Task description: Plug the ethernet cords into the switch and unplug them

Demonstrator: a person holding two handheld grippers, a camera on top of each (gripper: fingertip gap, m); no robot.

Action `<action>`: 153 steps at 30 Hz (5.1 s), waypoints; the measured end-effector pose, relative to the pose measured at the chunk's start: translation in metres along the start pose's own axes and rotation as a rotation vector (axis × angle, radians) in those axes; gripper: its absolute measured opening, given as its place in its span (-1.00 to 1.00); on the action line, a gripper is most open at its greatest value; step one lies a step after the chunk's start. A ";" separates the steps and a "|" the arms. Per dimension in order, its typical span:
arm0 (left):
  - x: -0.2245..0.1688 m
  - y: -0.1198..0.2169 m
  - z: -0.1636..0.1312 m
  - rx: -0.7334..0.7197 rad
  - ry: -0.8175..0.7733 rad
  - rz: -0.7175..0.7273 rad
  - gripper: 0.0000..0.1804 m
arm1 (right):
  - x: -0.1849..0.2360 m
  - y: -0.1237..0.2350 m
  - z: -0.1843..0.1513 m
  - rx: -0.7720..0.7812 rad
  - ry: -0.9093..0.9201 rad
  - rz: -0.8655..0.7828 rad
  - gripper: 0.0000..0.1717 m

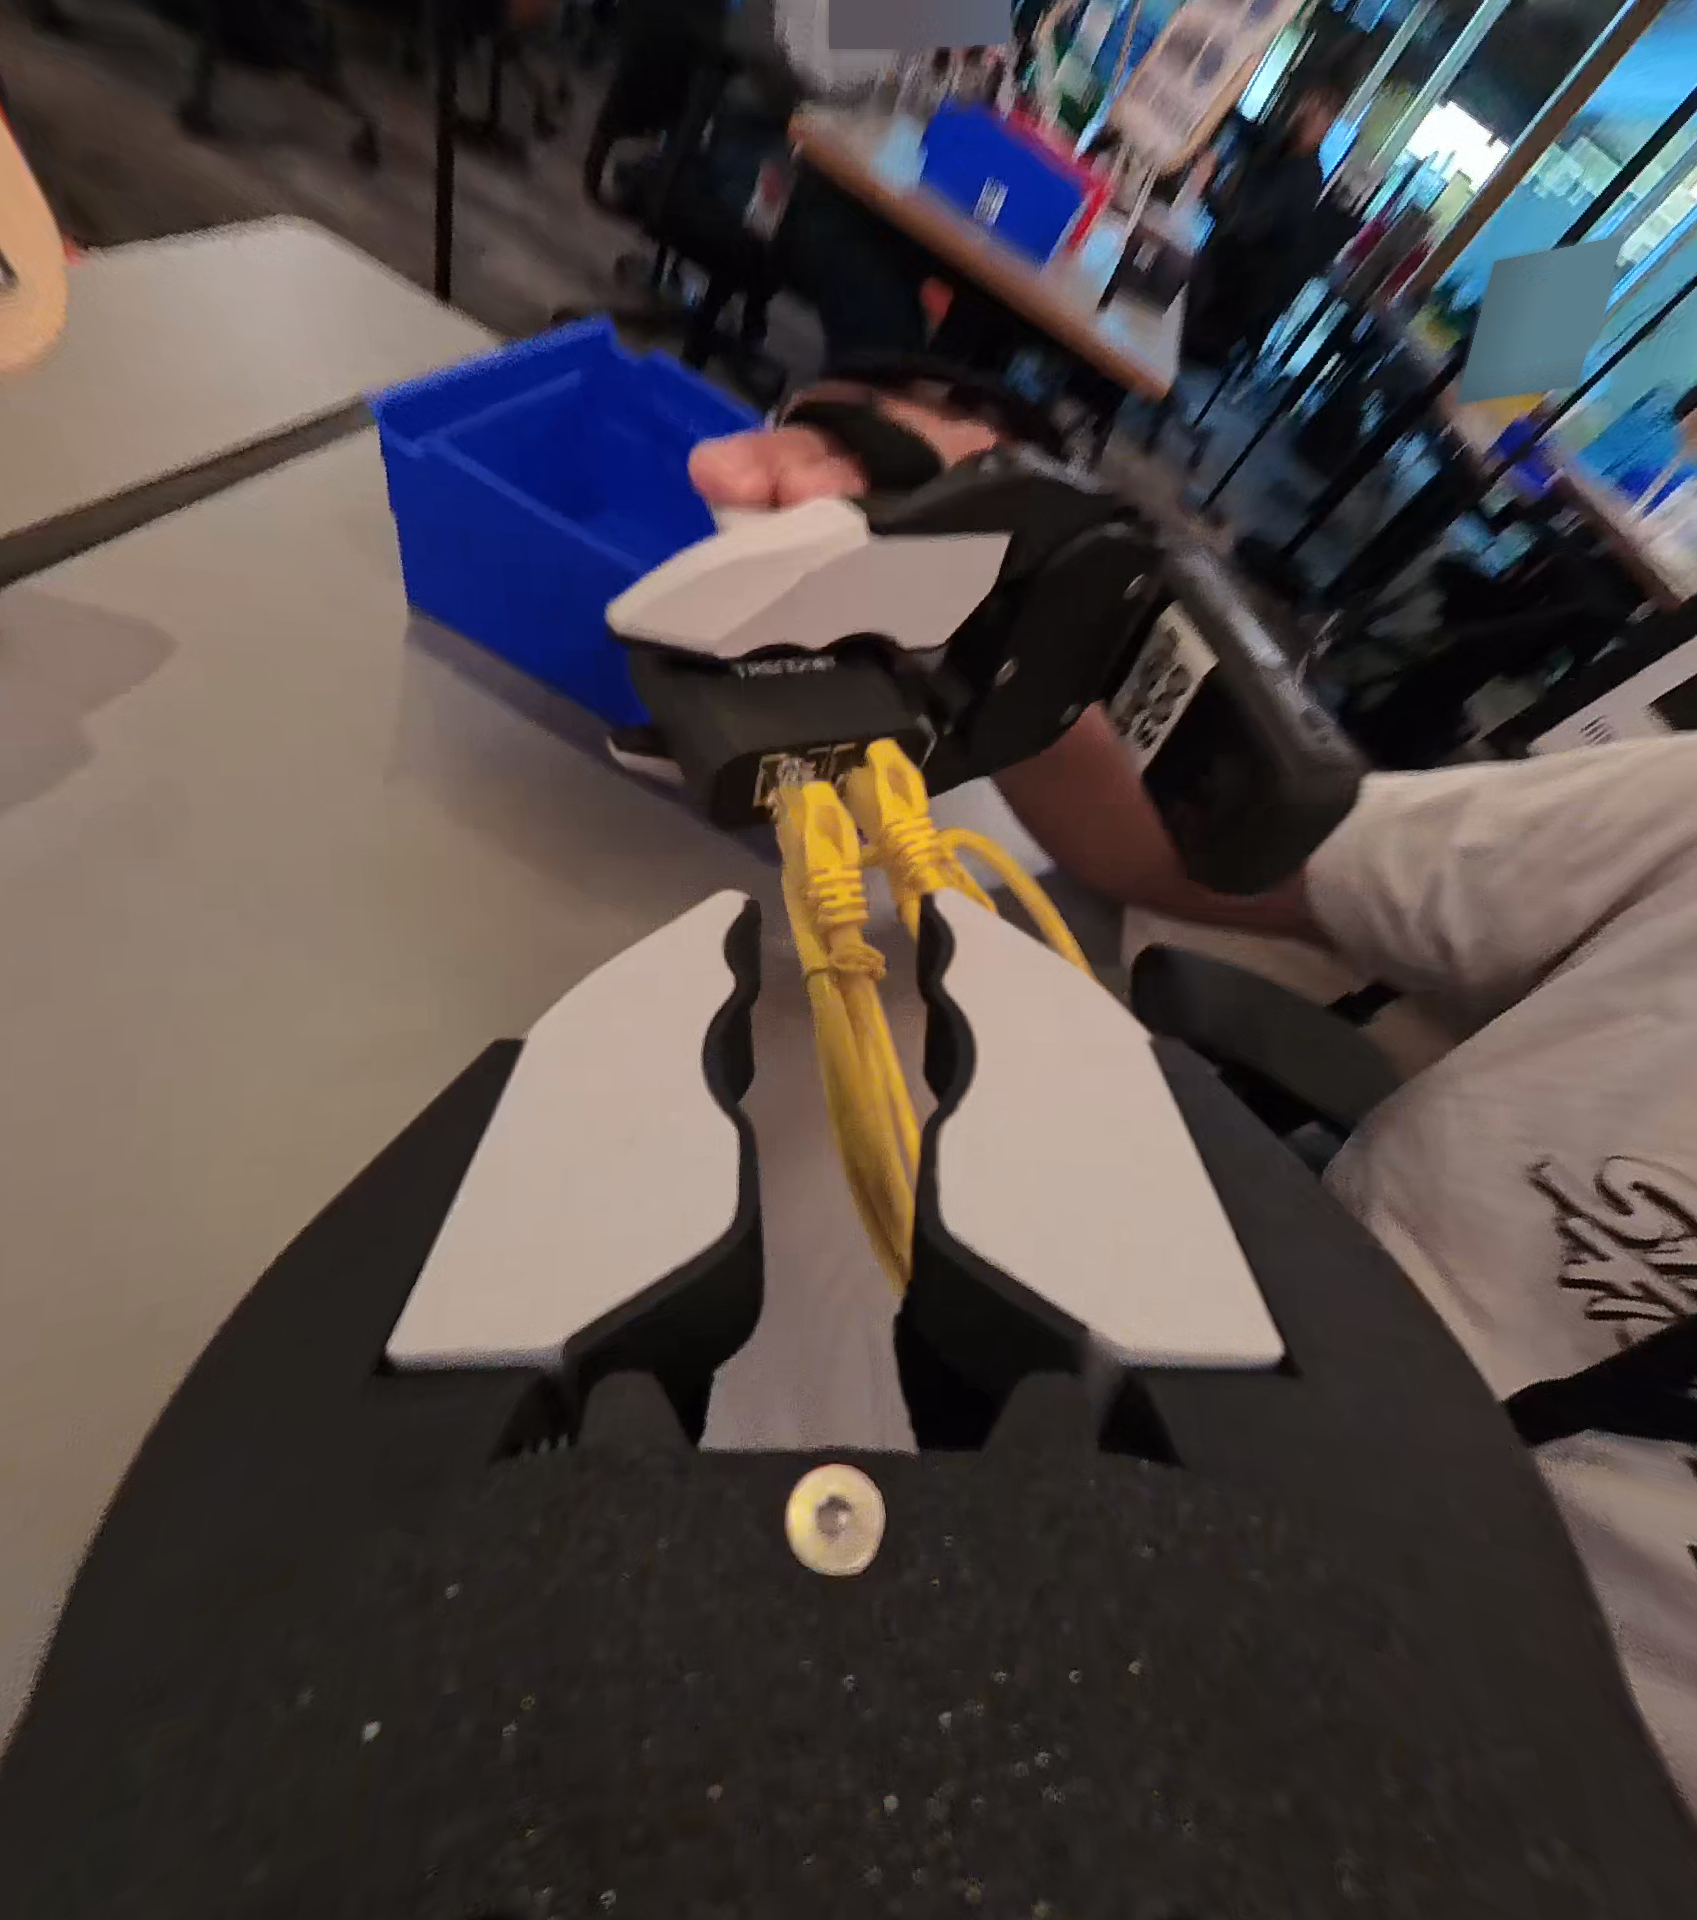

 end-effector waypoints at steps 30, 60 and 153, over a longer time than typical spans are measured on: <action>-0.026 -0.009 -0.008 -0.209 -0.273 0.350 -0.88 | -0.007 0.005 -0.008 0.028 -0.115 -0.067 -0.71; -0.019 0.017 0.006 -0.168 -0.144 0.204 -0.42 | -0.007 0.006 -0.008 0.058 0.001 -0.062 -0.71; 0.202 0.139 -0.144 0.584 0.332 1.021 -0.60 | -0.013 0.024 0.000 -0.128 -0.130 0.223 -0.72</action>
Point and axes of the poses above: each gripper's, where its closed fingertips meet, y back along the fingers, z out of its top, x = y × z across the jaws, the point moved 10 cm from there along y, back along the fingers, and after that the axes turned 8 degrees about z, right-handed, at the moved point
